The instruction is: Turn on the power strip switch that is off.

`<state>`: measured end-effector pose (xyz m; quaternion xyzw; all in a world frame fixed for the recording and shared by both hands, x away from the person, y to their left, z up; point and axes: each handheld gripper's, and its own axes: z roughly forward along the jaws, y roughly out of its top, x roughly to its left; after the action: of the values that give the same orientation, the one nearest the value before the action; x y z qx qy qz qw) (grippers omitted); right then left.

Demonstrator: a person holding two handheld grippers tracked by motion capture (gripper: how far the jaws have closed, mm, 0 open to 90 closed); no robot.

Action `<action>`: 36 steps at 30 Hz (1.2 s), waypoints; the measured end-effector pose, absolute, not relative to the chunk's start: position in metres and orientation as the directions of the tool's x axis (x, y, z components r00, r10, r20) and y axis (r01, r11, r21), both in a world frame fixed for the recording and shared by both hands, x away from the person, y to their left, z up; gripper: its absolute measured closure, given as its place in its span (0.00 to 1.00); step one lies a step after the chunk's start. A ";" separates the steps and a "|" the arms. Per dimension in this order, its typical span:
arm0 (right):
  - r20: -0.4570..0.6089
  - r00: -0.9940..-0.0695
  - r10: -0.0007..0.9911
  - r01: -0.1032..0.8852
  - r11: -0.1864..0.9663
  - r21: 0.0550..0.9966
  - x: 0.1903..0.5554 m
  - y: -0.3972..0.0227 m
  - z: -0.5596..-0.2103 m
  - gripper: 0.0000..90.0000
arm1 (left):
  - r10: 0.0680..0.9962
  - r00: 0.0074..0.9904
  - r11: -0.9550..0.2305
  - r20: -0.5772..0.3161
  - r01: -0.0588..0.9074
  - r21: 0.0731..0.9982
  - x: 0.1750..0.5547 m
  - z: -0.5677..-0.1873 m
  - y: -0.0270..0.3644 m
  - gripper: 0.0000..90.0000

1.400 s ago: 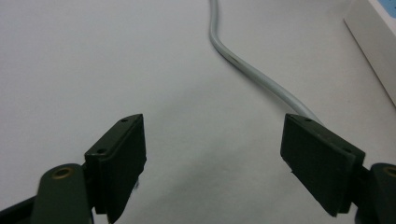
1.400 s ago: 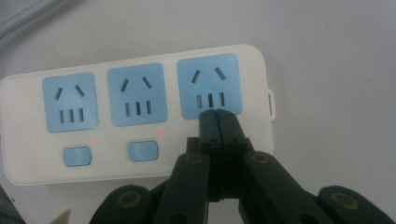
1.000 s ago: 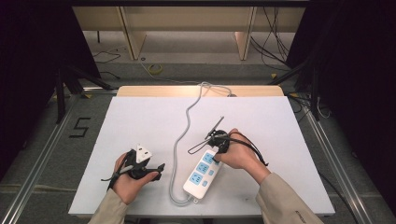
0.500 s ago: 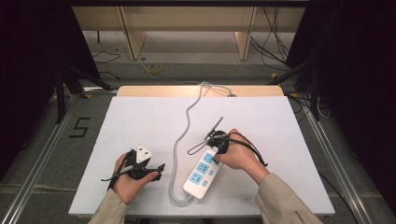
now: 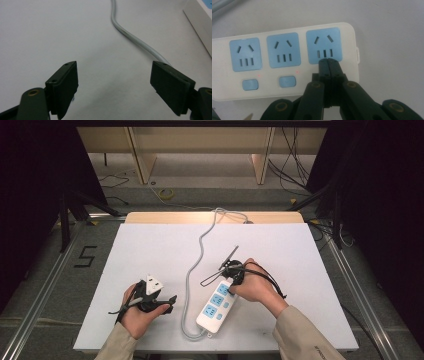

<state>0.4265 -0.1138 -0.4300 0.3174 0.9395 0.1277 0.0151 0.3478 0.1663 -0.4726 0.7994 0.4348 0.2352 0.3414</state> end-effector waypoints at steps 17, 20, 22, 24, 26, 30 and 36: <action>0.058 -0.795 0.603 0.597 0.763 0.250 0.426 -0.114 -0.431 1.00 | 0.856 0.512 -0.388 0.078 0.535 0.750 0.348 -0.473 0.167 0.25; 0.065 -0.794 0.605 0.599 0.757 0.261 0.426 -0.116 -0.431 1.00 | 0.855 0.513 -0.390 0.079 0.535 0.749 0.348 -0.473 0.167 0.25; 0.069 -0.793 0.605 0.599 0.754 0.270 0.426 -0.118 -0.432 1.00 | 0.855 0.512 -0.388 0.077 0.535 0.750 0.348 -0.473 0.167 0.25; 0.076 -0.790 0.609 0.604 0.749 0.273 0.426 -0.118 -0.432 1.00 | 0.855 0.513 -0.390 0.078 0.536 0.749 0.348 -0.473 0.167 0.25; 0.081 -0.787 0.612 0.607 0.745 0.275 0.426 -0.119 -0.432 1.00 | 0.855 0.513 -0.390 0.078 0.536 0.749 0.348 -0.473 0.167 0.25; 0.076 -0.793 0.605 0.598 0.750 0.283 0.425 -0.120 -0.432 1.00 | 0.855 0.513 -0.389 0.077 0.537 0.748 0.348 -0.473 0.167 0.25; 0.067 -0.803 0.592 0.582 0.757 0.296 0.424 -0.121 -0.429 1.00 | 0.855 0.514 -0.390 0.076 0.537 0.748 0.348 -0.473 0.167 0.25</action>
<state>0.4243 -0.1211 -0.4289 0.3131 0.9372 0.1528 0.0152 0.3483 0.1667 -0.4734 0.8004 0.4347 0.2327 0.3409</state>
